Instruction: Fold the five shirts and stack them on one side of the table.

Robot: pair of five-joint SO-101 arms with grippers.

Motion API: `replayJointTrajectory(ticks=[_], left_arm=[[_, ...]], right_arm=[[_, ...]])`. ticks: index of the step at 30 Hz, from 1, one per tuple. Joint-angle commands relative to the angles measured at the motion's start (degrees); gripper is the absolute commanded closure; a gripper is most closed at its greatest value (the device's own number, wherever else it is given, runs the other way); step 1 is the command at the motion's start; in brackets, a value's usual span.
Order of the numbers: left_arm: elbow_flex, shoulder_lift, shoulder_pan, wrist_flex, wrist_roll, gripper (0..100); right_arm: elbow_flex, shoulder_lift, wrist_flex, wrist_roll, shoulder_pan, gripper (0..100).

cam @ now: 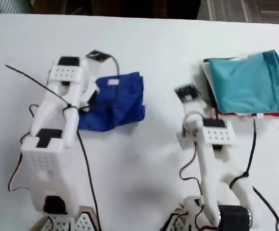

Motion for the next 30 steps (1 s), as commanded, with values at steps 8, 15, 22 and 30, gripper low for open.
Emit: replayJointTrajectory(ticks=[8,15,22,30], left_arm=[[7.78,-5.27,-7.3,-12.04,0.09,97],[4.62,-12.22,-7.47,-6.24,0.0,97],[-6.2,-18.64,-17.58,6.07,-0.53,84],[-6.11,-17.93,-46.42,7.74,1.76,95]], right_arm=[[-31.47,18.95,7.16,-5.8,-19.03,97.8],[-42.55,25.71,7.08,-5.89,-22.55,97.8],[-51.6,29.67,7.78,-6.24,-24.4,97.8],[-66.64,42.24,7.69,-6.24,-31.34,97.8]])
